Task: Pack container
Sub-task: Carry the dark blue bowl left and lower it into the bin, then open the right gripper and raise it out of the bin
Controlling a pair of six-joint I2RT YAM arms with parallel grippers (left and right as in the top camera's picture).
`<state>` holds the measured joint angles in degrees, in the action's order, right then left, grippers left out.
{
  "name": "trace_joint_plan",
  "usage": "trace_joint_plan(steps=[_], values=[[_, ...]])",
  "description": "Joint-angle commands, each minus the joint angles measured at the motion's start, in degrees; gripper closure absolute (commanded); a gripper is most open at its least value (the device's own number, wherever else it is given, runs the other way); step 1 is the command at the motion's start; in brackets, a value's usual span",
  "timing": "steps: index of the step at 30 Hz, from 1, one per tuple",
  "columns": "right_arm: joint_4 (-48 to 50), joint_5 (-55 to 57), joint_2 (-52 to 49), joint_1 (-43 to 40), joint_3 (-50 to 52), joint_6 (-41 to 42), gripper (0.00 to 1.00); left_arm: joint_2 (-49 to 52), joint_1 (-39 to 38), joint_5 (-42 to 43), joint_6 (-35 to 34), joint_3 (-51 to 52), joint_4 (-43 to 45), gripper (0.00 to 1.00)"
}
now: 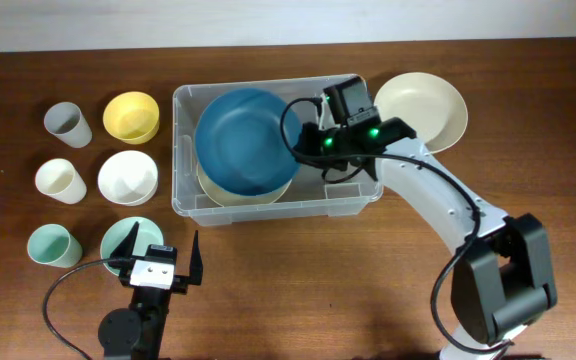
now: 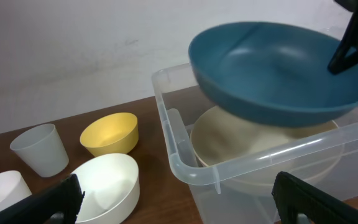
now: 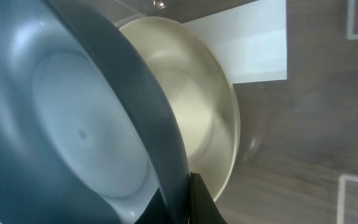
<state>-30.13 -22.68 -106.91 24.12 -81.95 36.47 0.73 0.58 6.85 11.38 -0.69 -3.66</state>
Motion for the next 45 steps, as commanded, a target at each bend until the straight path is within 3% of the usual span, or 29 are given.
trace_joint_plan(steps=[1, 34, 37, 40, 41, 45], values=[[0.57, 2.43, -1.20, 1.40, -0.61, 1.46, 0.95, -0.35, 0.35, -0.20, 0.52, 0.20, -0.26, 0.00], [2.08, 1.29, -3.19, 2.91, -0.61, 3.06, 0.86, -0.35, 0.35, -0.20, 0.52, 0.20, -0.26, 0.00], [2.54, 1.29, -3.19, 3.56, -0.61, 3.06, 0.76, -0.35, 0.33, -0.20, 0.52, 0.20, -0.26, 0.00], [2.99, 1.31, -3.19, 4.04, -0.61, 3.06, 0.44, -0.35, 0.35, -0.20, 0.52, 0.20, -0.26, 0.00], [3.06, 1.31, -3.19, 4.07, -0.61, 3.06, 0.39, -0.35, 0.33, -0.20, 0.52, 0.20, -0.26, 0.00], [3.17, 2.23, -3.19, 4.00, -0.61, 3.04, 0.24, -0.35, 0.35, -0.20, 0.52, 0.20, -0.26, 0.00]])
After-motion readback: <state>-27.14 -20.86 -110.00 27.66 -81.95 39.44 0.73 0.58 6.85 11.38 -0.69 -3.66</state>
